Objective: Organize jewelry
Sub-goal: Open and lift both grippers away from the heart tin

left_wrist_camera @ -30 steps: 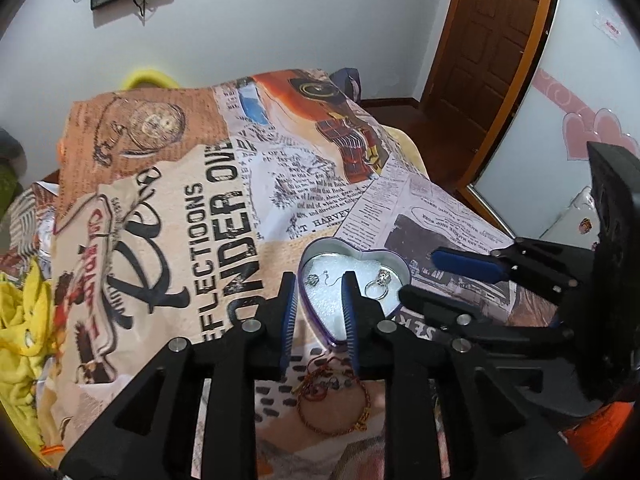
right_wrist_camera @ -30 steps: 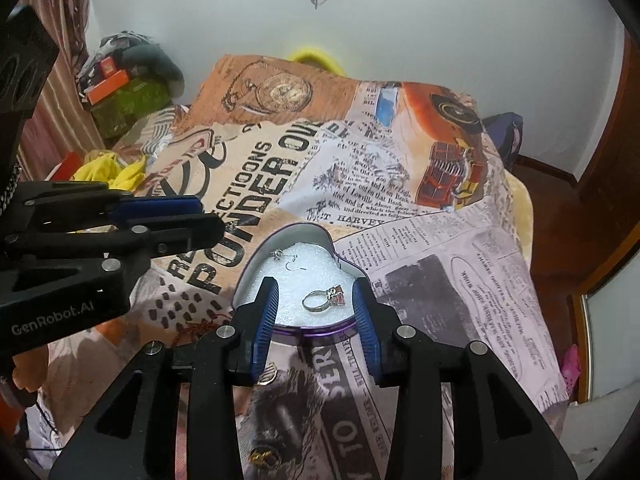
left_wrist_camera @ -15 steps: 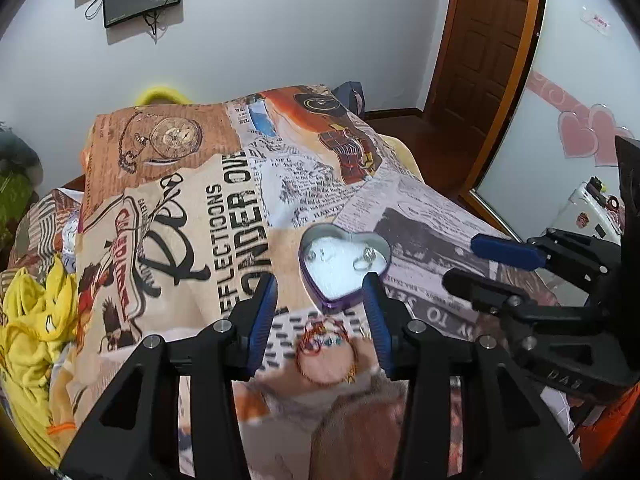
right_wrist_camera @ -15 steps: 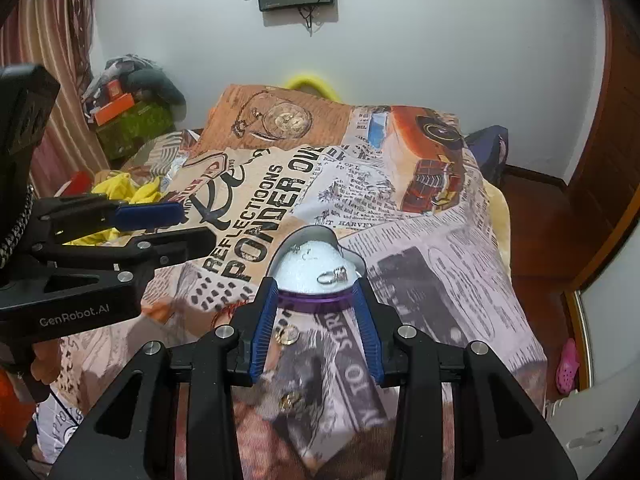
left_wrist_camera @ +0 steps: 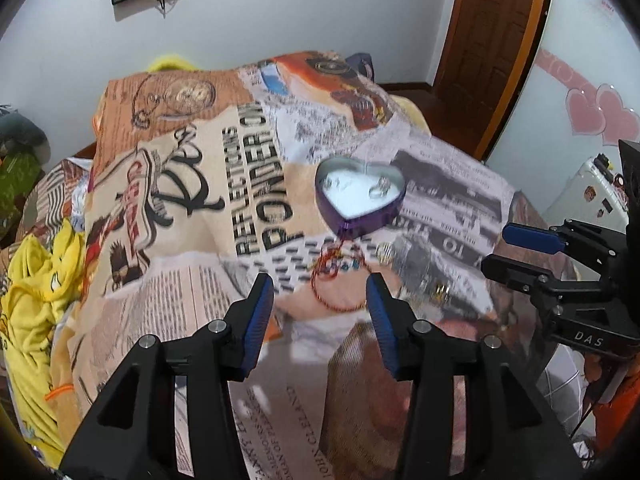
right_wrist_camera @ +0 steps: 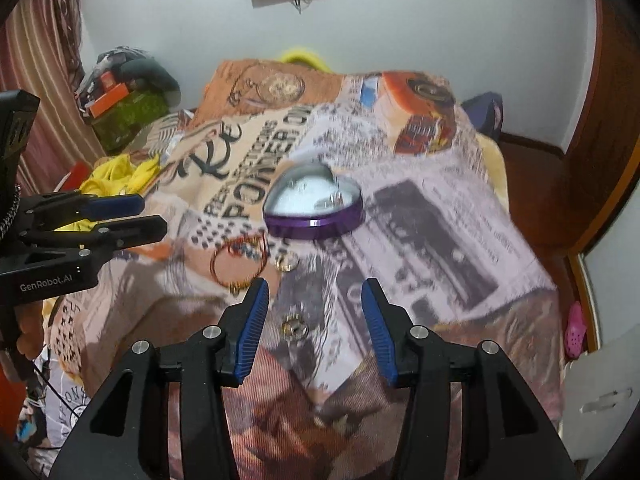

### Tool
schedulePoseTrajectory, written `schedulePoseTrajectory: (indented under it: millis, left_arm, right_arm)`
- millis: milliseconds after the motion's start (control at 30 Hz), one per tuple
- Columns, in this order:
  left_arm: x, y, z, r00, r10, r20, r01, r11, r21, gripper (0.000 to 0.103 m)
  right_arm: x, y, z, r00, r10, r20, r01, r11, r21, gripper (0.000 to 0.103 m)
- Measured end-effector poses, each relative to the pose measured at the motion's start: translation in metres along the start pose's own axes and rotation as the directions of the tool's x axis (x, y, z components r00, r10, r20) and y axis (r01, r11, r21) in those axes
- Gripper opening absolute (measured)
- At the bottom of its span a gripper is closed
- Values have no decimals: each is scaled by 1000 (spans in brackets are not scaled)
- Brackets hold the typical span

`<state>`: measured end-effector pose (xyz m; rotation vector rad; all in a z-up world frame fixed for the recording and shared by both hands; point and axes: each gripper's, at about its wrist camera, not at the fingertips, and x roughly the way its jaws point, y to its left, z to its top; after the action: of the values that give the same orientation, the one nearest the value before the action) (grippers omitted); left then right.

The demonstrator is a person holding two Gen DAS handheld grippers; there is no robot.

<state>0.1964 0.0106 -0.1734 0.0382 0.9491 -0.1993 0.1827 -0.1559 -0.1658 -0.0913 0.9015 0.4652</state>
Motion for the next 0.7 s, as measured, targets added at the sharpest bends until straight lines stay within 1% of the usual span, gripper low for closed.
schedulePoseTrajectory:
  millis: [100, 200, 400, 433, 467, 533, 700]
  left_arm:
    - [7, 1, -9, 1000, 1, -22, -1, 1000, -1, 47]
    - [13, 1, -18, 999, 1, -41, -1, 1000, -6, 47]
    - [23, 1, -30, 997, -15, -69, 13, 1000, -20, 47]
    - [25, 0, -32, 997, -15, -72, 14, 1000, -17, 47]
    - [26, -1, -33, 997, -17, -74, 16, 1000, -14, 47]
    - [29, -4, -35, 997, -20, -78, 20, 1000, -6, 47]
    - [32, -12, -37, 997, -34, -74, 36, 999, 14, 47]
  right_arm:
    - [10, 0, -9, 1000, 6, -28, -6, 1000, 7, 45]
    - [20, 1, -16, 998, 32, -51, -32, 999, 14, 44]
    - [32, 10, -25, 997, 49, -66, -50, 999, -9, 44]
    - [32, 11, -26, 997, 49, -66, -50, 999, -12, 43]
    - [33, 11, -27, 997, 49, -65, -50, 999, -15, 38]
    - [35, 11, -27, 996, 57, -68, -58, 998, -14, 31]
    - [40, 8, -26, 995, 58, -77, -59, 998, -8, 28]
